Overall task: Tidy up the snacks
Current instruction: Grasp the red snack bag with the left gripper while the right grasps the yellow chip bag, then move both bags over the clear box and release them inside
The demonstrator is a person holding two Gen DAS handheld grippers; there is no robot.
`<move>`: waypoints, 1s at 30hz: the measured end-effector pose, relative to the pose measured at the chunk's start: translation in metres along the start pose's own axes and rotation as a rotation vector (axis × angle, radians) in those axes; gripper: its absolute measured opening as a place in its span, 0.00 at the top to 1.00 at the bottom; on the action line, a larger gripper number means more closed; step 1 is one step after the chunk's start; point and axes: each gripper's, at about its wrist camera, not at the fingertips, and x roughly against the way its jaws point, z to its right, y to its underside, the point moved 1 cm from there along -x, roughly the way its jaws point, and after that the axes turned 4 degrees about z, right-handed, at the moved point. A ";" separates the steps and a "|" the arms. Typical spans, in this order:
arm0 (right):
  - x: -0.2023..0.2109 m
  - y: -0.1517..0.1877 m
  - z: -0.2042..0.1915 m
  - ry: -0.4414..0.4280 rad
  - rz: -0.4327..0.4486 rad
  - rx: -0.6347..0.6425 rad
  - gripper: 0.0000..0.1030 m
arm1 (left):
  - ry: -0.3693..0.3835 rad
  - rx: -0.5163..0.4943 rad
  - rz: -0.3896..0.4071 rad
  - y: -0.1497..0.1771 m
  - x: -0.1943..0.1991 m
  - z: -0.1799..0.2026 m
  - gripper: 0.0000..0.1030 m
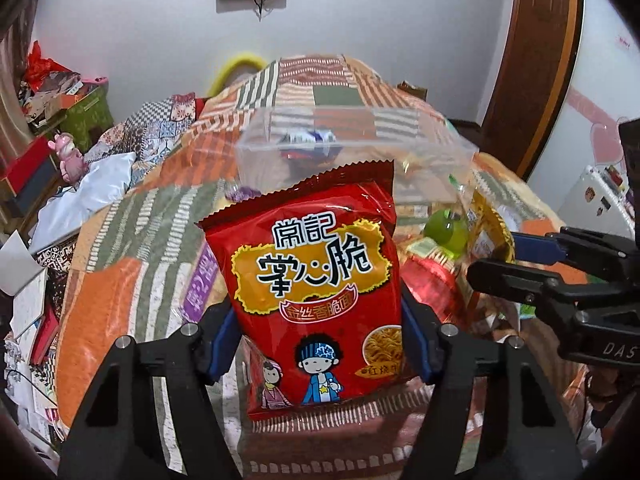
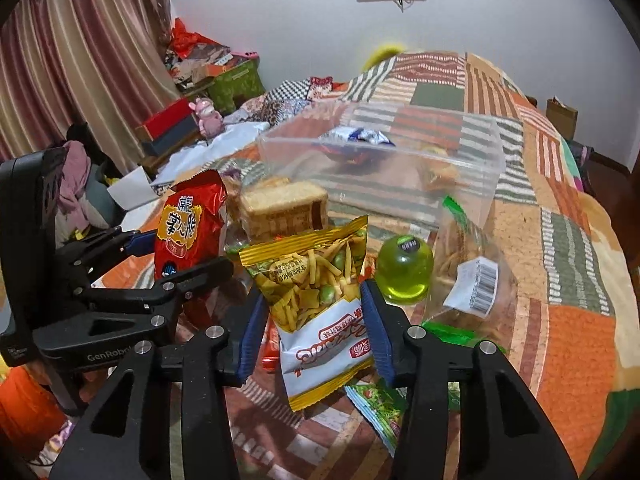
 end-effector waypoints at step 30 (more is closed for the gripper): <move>0.024 -0.094 0.037 0.089 0.212 0.011 0.59 | 0.070 0.106 0.147 -0.112 -0.013 -0.019 0.34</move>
